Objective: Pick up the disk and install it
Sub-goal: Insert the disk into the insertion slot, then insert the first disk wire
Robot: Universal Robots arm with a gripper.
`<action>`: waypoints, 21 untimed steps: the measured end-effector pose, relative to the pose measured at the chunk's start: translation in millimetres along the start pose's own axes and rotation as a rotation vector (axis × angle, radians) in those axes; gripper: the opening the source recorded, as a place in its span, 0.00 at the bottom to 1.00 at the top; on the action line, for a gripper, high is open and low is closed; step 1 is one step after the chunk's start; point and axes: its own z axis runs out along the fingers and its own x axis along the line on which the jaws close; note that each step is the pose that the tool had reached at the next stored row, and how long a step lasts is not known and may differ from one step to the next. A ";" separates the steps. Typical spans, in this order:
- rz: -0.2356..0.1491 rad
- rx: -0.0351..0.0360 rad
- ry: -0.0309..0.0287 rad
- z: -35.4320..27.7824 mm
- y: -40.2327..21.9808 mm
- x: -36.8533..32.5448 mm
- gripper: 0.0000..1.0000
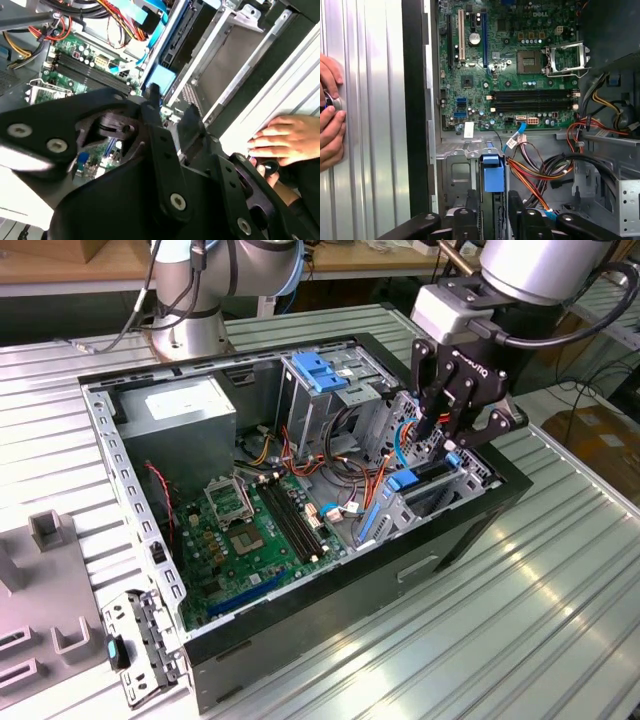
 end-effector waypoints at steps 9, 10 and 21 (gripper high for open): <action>0.000 0.0000 0.0014 17.6 -7.8 -0.5 0.11; 0.000 0.0000 0.0015 17.5 -7.8 -0.5 0.11; 0.000 0.0000 0.0011 18.3 -7.8 -0.3 0.11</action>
